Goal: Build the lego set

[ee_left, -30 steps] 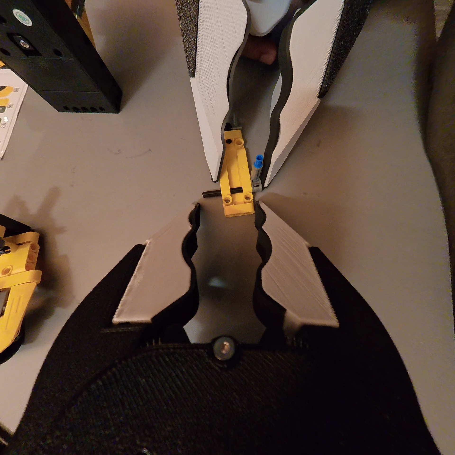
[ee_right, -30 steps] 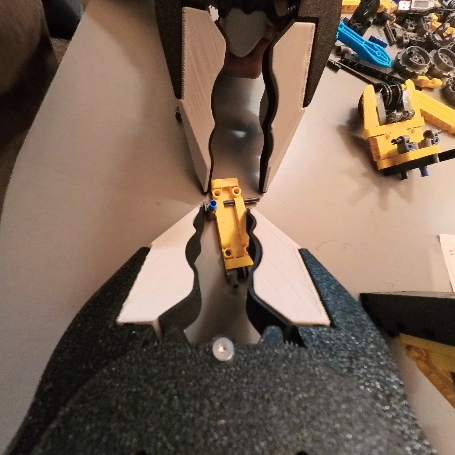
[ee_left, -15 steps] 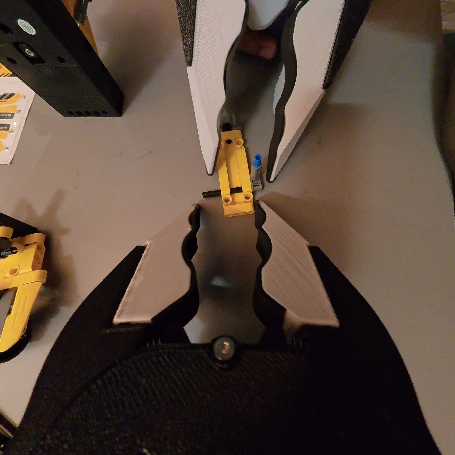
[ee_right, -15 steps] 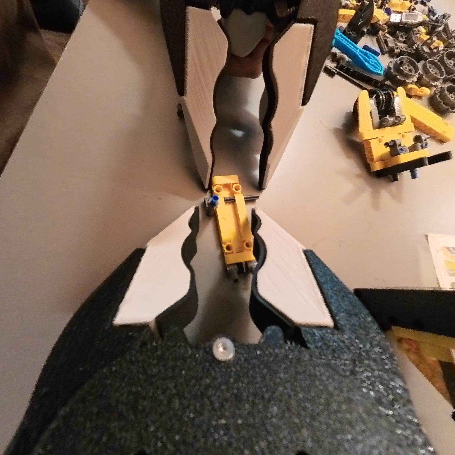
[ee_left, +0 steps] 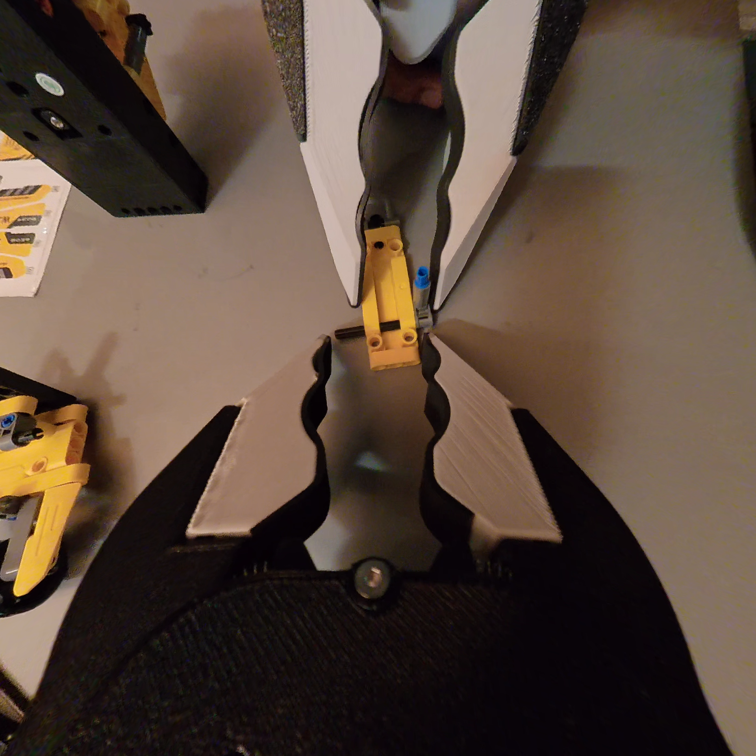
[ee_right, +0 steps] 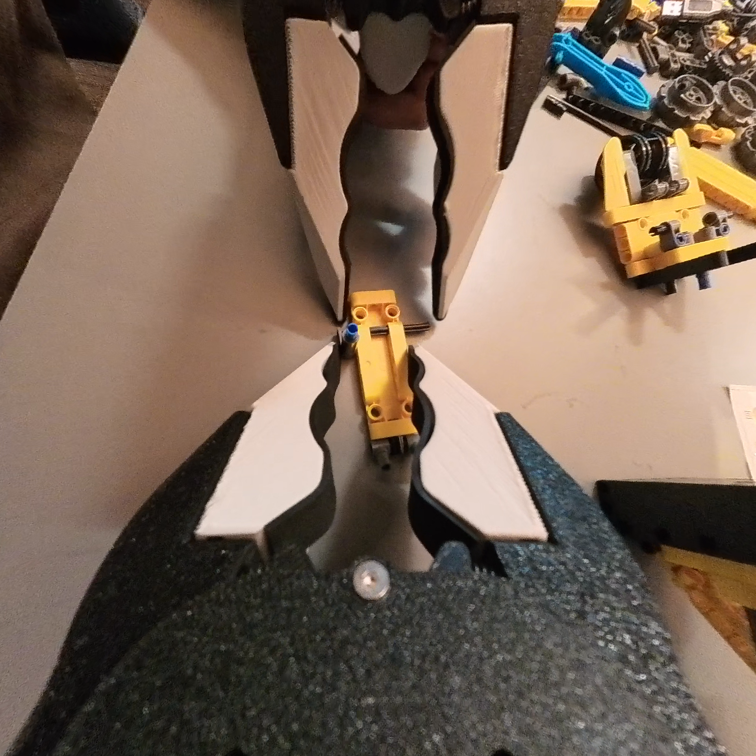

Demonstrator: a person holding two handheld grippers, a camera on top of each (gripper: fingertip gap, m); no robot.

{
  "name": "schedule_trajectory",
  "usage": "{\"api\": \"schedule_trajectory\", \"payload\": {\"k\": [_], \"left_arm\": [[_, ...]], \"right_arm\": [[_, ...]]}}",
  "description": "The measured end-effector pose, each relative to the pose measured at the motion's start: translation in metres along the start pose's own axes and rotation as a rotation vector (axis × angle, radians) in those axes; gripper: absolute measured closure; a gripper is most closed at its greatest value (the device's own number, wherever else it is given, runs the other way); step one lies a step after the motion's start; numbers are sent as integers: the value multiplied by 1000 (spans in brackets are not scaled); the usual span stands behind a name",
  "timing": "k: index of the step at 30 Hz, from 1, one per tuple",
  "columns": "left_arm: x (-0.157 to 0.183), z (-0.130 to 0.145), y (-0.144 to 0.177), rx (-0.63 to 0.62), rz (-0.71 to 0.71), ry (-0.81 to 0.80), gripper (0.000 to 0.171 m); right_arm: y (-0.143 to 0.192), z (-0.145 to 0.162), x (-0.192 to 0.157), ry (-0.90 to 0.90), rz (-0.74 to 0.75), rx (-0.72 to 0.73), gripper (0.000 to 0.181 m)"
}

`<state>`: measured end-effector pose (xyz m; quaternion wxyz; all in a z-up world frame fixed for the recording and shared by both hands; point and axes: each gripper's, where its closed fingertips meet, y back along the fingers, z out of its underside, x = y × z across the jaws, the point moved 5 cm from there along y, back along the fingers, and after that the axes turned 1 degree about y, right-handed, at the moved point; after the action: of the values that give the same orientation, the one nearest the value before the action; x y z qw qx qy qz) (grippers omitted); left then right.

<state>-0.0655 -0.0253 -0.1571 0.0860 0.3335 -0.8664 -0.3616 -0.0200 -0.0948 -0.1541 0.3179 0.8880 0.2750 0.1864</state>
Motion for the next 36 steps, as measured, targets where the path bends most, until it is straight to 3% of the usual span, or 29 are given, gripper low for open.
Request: {"api": "schedule_trajectory", "payload": {"k": [20, 24, 36], "left_arm": [[1, -1, -1, 1, 26, 10, 133], [-3, -1, -1, -3, 10, 34, 122], [2, -2, -2, -5, 47, 13, 133]], "right_arm": [[0, 0, 0, -5, -13, 0, 149], [0, 0, -1, 8, -20, 2, 149], [0, 0, -3, 15, -29, 4, 149]]}}
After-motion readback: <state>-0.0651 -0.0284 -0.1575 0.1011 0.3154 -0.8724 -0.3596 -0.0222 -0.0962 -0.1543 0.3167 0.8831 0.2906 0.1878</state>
